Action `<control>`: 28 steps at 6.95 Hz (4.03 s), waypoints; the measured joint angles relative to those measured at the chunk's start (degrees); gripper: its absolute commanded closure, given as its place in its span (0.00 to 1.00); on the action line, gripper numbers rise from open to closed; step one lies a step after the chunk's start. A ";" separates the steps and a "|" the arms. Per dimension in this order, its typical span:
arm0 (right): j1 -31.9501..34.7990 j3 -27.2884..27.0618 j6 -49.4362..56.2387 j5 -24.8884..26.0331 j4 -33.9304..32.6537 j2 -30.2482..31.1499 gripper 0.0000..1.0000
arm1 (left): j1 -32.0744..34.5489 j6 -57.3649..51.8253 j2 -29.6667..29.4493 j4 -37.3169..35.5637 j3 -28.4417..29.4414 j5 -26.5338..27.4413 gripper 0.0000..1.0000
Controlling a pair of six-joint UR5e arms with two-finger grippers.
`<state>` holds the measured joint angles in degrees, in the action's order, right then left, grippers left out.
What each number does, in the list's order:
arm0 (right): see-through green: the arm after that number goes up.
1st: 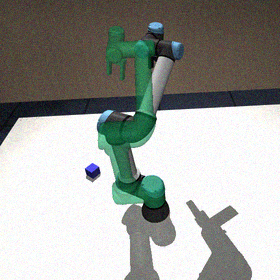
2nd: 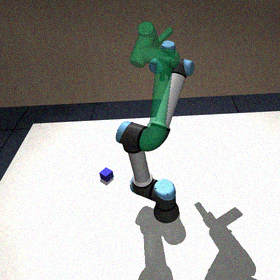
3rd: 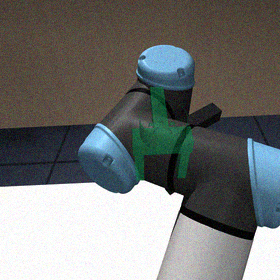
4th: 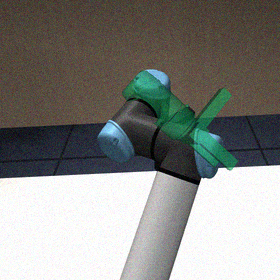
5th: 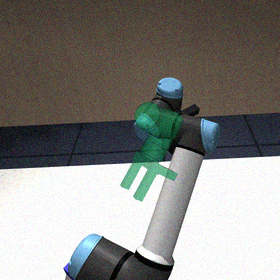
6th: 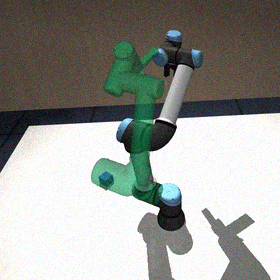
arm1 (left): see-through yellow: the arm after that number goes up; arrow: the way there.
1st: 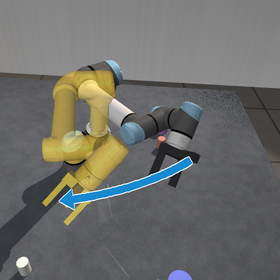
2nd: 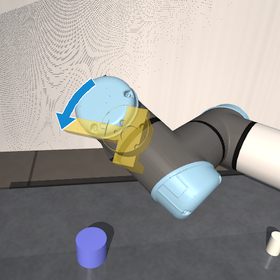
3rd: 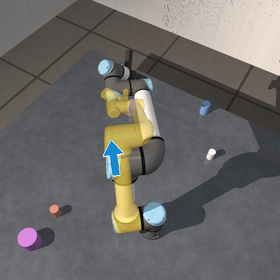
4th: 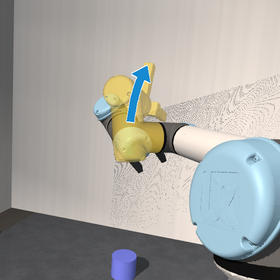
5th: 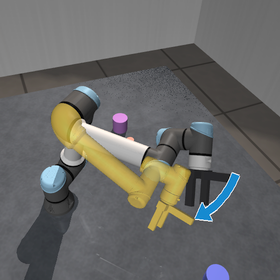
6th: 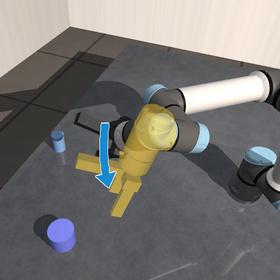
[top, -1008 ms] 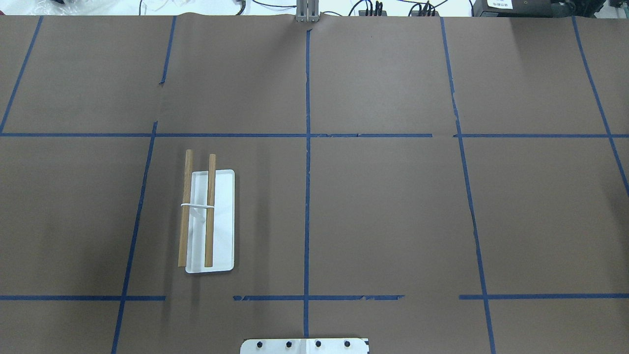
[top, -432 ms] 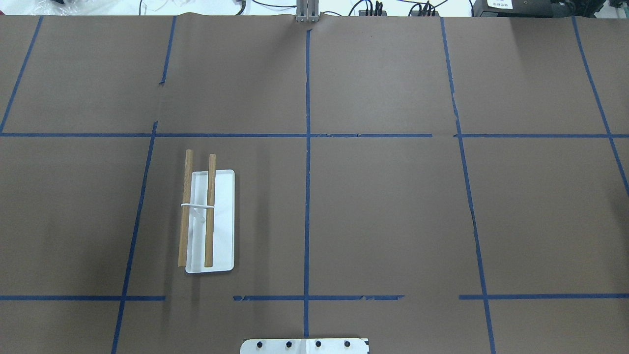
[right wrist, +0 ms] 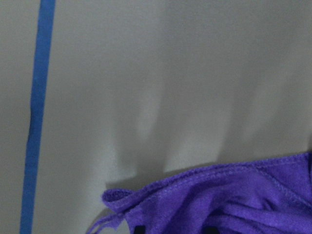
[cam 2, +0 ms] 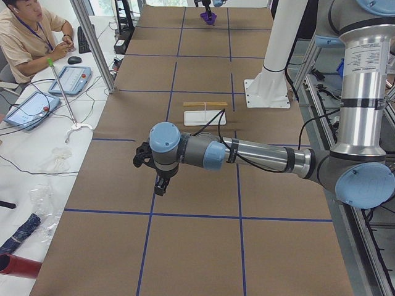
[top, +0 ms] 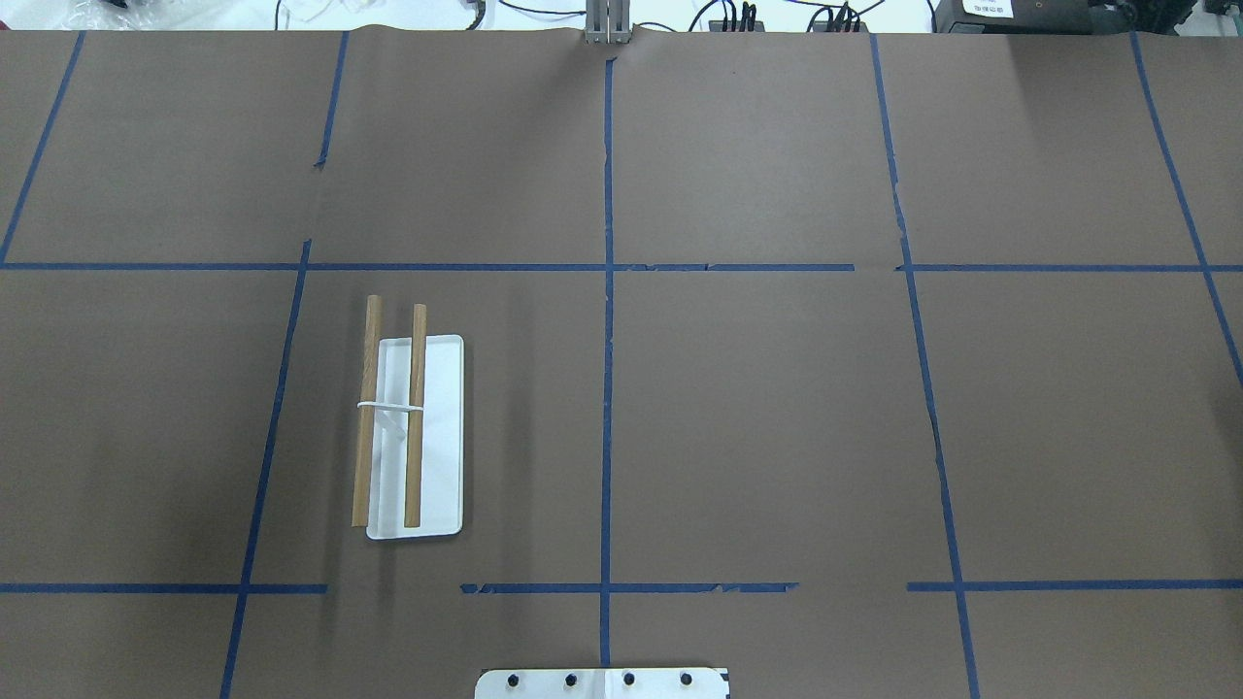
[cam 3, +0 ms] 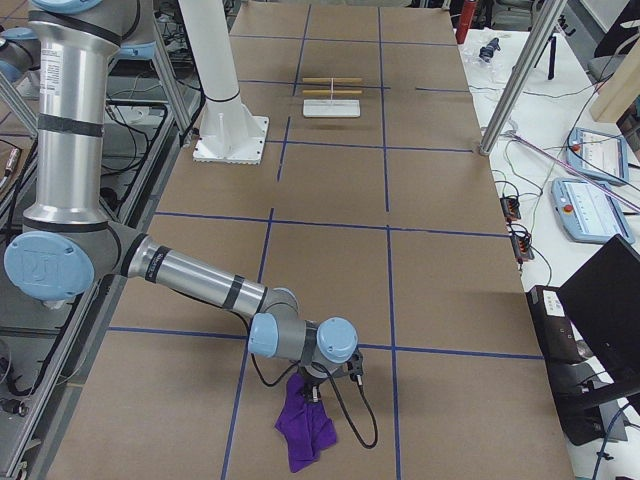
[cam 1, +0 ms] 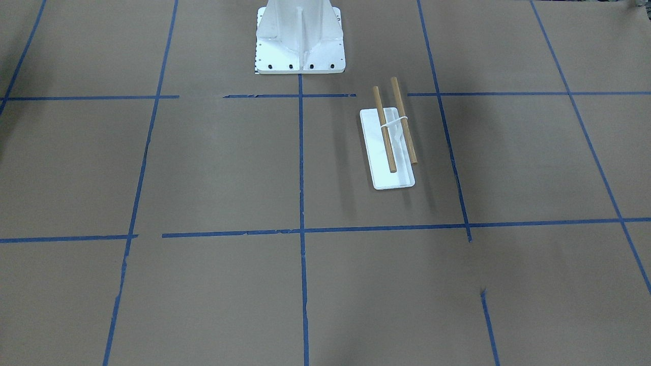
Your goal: Hang towel on rack
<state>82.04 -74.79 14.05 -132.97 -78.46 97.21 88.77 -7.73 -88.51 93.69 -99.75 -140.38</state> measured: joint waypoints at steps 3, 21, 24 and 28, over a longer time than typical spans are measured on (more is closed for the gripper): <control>0.09 0.00 -0.03 -0.23 0.38 0.01 1.00 | 0.00 0.02 0.00 0.00 -0.01 0.01 0.00; -34.72 -43.56 -91.81 -5.57 -12.28 -40.29 1.00 | -25.72 88.43 -19.75 45.55 4.14 -7.95 0.00; -38.93 -42.80 -91.91 -2.86 -10.19 -43.04 1.00 | -36.42 106.77 -28.05 49.26 3.76 0.58 0.00; -41.05 -39.76 -91.35 -2.71 -4.46 -44.86 1.00 | -41.57 122.70 -31.59 61.84 4.24 3.66 0.10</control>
<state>40.99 -114.55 -77.29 -135.68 -82.92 52.35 47.20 114.97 -120.10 155.53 -95.51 -136.72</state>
